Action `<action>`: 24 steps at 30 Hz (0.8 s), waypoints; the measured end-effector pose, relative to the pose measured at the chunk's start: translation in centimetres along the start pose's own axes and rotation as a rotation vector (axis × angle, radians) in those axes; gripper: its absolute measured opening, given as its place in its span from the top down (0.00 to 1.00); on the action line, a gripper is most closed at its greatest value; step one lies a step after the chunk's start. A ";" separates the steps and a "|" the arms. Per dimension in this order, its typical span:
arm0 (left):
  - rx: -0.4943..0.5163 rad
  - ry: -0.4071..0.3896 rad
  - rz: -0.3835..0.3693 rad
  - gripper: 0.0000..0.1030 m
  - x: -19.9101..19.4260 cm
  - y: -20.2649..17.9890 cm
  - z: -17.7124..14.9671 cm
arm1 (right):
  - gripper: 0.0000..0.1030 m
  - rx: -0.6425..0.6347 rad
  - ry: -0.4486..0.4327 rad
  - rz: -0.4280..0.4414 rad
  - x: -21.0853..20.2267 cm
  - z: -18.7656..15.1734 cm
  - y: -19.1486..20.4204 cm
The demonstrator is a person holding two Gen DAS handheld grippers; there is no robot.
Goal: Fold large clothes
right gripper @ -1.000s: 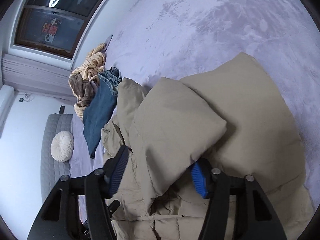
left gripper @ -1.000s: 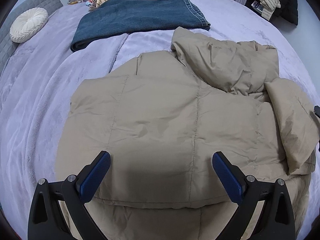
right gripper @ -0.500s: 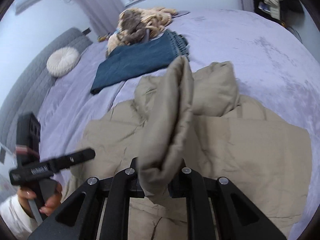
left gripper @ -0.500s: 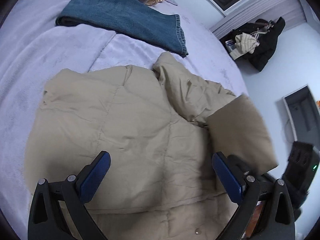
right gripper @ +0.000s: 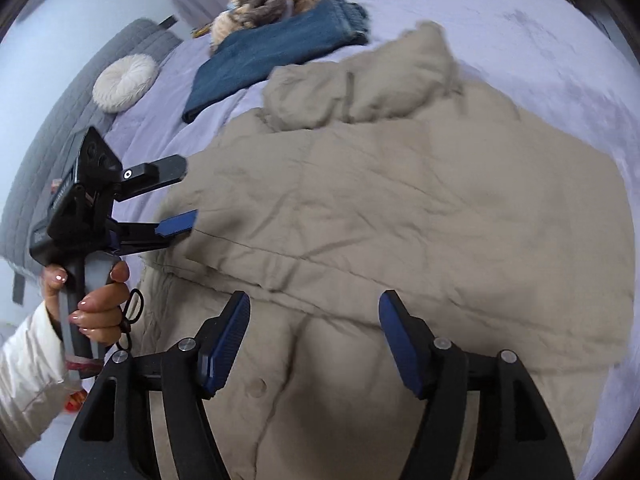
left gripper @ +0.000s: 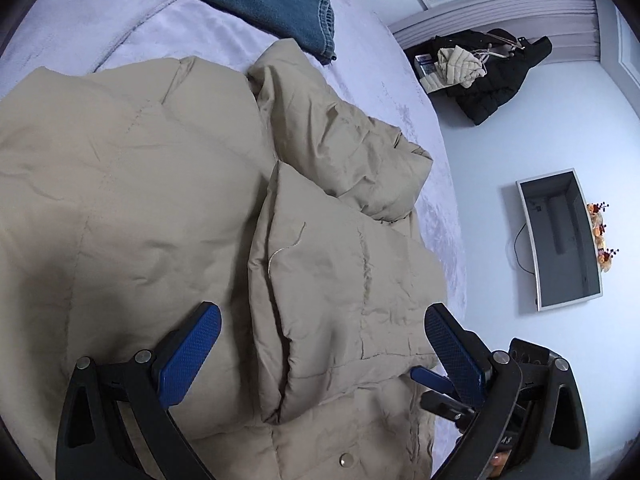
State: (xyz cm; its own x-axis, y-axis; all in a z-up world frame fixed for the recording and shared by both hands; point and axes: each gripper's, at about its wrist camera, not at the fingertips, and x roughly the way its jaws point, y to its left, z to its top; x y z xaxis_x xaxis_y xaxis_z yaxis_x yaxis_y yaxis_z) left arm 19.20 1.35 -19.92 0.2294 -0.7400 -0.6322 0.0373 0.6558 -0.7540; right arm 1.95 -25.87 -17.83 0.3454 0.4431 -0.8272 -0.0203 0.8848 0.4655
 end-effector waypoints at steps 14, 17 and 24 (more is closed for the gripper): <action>0.173 -0.011 0.149 0.89 2.1 -3.7 -0.5 | 0.92 0.769 -0.305 0.232 -6.9 -1.9 -19.5; 0.157 -0.038 0.186 0.89 0.9 -2.4 -0.7 | 0.93 0.626 -0.298 0.158 -7.7 -0.4 -17.9; 0.183 -0.019 0.302 0.87 2.4 -0.4 -1.0 | 0.93 0.595 -0.191 0.023 -3.9 -2.0 -18.9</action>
State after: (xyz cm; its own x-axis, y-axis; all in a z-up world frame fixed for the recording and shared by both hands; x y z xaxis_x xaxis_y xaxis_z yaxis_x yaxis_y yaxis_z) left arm 18.78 -0.86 -21.27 0.2749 -0.5069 -0.8170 0.1384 0.8617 -0.4881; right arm -0.95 -44.08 -24.03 0.5142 0.3785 -0.7696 0.4774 0.6192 0.6235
